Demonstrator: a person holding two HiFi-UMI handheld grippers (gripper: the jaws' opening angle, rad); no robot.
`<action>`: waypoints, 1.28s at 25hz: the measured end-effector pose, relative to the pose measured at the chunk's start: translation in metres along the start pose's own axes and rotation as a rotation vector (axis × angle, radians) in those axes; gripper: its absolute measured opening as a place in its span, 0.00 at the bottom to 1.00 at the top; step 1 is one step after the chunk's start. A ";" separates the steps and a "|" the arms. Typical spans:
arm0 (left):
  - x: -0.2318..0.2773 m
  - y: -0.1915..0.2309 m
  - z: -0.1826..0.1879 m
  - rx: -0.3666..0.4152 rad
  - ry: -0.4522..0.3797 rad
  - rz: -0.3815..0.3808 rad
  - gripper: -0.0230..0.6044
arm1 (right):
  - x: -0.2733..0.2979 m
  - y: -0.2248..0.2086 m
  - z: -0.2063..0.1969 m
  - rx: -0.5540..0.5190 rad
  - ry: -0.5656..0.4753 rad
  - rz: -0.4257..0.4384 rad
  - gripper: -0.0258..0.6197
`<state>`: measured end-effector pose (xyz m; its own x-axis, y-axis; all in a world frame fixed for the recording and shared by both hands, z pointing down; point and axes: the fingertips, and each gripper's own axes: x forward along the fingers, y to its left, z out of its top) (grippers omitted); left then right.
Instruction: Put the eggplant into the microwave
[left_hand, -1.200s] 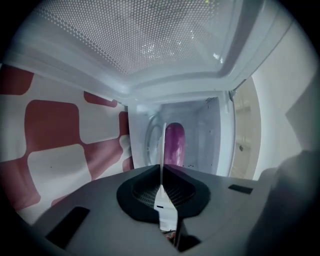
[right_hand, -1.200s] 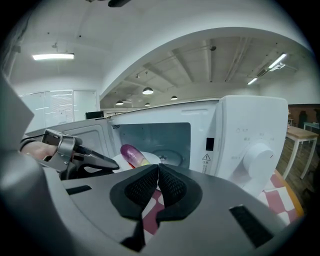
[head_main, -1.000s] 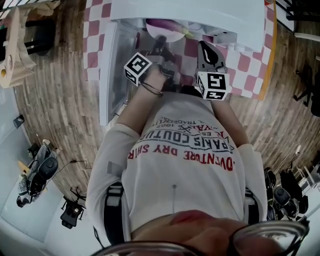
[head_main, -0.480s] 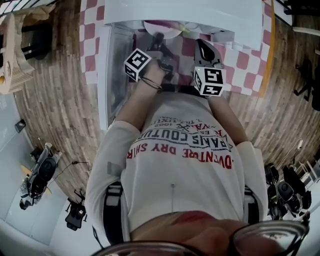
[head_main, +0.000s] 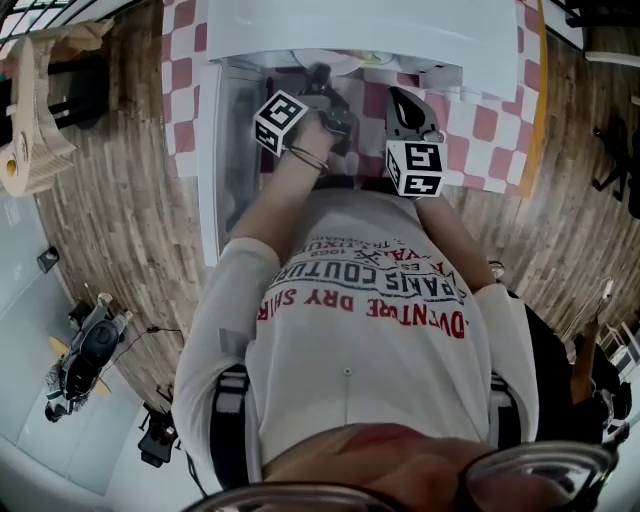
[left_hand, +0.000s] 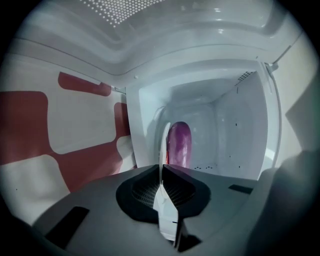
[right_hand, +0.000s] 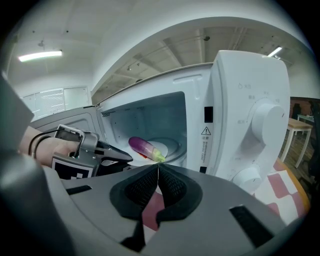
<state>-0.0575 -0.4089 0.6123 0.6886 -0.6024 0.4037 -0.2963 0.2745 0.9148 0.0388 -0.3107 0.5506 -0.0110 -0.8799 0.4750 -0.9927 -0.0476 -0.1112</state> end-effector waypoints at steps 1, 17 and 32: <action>0.002 0.000 0.000 0.001 0.001 0.007 0.10 | 0.000 0.000 0.000 -0.001 0.001 0.000 0.08; 0.011 -0.004 -0.003 0.014 0.013 -0.017 0.34 | -0.004 -0.007 0.001 -0.012 0.006 -0.014 0.08; -0.029 -0.001 -0.013 0.098 0.033 0.049 0.15 | -0.014 0.002 0.007 -0.053 -0.037 0.025 0.08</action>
<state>-0.0682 -0.3818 0.5999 0.6923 -0.5647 0.4492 -0.3926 0.2276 0.8911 0.0383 -0.3020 0.5374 -0.0326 -0.8973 0.4402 -0.9971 -0.0010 -0.0759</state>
